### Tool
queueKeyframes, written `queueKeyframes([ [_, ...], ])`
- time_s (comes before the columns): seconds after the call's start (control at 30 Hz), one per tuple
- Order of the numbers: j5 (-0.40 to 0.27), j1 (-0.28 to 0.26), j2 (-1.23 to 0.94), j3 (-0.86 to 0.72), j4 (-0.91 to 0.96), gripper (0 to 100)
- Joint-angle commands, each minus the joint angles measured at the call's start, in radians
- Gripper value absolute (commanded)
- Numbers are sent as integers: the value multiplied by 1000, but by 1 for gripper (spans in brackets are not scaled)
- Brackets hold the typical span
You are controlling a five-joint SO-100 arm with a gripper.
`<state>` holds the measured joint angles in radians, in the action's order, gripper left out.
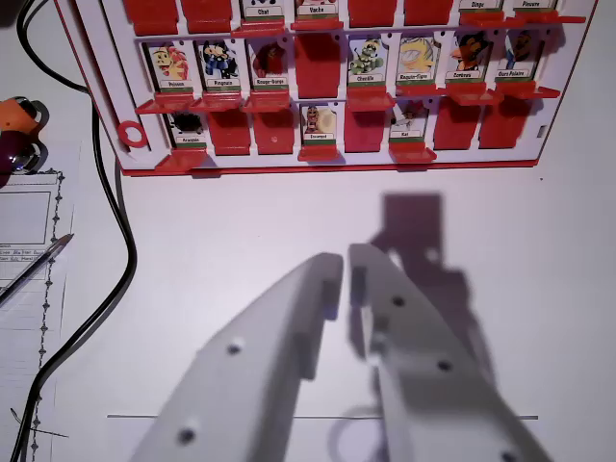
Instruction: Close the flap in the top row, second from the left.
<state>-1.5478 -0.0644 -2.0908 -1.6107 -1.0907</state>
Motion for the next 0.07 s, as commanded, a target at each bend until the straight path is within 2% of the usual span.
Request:
queueKeyframes([
  [0.0, -9, 8, -78, 3, 6, 0],
  [0.03, -5, 9, -81, 0, 6, 0],
])
